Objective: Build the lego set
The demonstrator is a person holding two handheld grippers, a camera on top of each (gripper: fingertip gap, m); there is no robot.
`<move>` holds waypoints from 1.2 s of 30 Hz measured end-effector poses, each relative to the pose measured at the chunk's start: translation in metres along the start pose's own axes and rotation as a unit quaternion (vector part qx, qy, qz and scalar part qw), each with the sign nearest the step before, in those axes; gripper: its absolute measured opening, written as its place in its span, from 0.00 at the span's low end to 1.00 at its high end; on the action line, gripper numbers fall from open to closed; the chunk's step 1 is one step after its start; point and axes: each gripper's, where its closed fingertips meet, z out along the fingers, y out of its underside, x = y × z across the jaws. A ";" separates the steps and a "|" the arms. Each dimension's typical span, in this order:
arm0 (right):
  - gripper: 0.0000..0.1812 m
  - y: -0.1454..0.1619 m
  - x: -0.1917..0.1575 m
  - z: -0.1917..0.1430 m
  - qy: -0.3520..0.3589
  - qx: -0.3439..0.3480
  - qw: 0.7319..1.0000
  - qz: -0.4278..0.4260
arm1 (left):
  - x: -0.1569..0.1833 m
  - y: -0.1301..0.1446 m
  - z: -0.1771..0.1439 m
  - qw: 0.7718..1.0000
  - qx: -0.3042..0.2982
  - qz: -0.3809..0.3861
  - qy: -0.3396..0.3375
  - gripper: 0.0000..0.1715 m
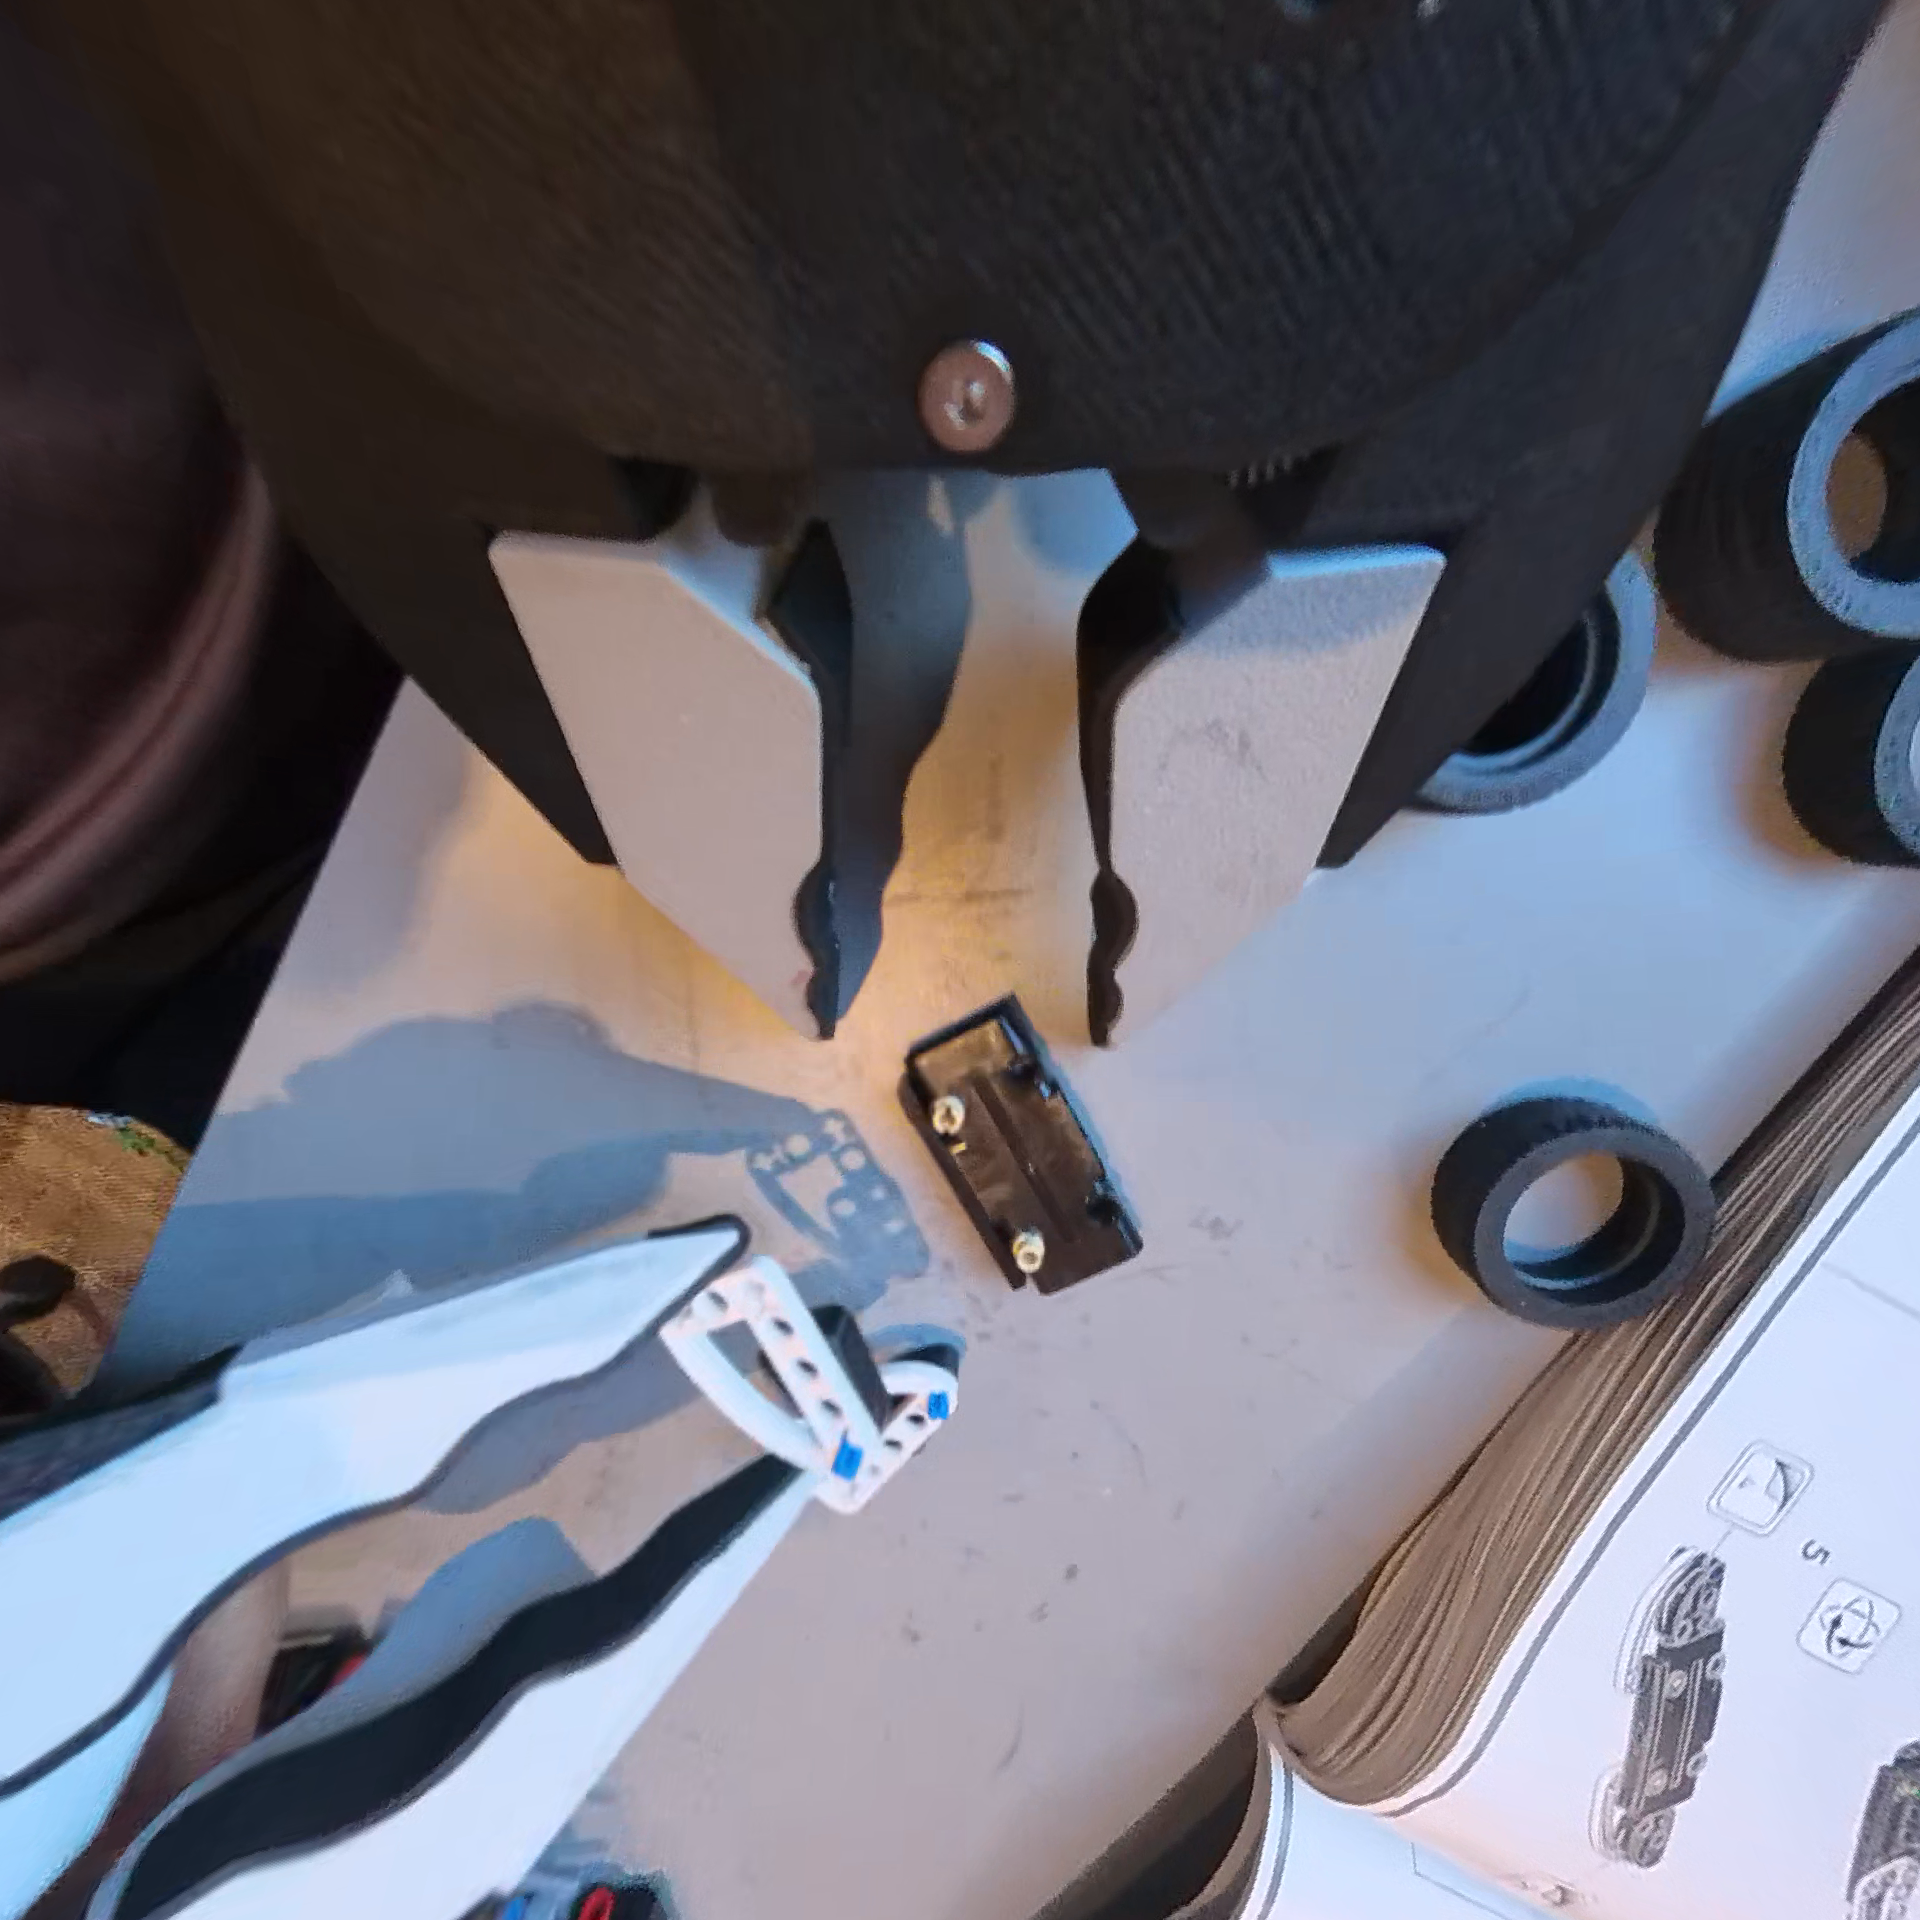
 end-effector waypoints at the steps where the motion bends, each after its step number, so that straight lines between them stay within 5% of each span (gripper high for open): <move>1: 0.20 0.005 -0.005 0.003 -0.005 -0.014 1.000 -0.004 | 0.001 0.003 -0.003 1.000 0.000 0.002 -0.001 0.27; 10: 0.20 0.006 -0.026 0.003 -0.014 -0.023 0.999 -0.031 | 0.019 0.008 -0.019 0.999 0.025 0.022 0.019 0.25; 21: 0.20 0.003 -0.031 0.005 -0.032 -0.015 0.999 -0.035 | 0.032 -0.014 -0.031 0.975 0.081 -0.113 0.175 0.24; 36: 0.20 0.040 -0.004 -0.019 0.034 -0.111 0.993 0.025 | 0.023 0.010 -0.013 0.998 0.003 -0.008 0.062 0.22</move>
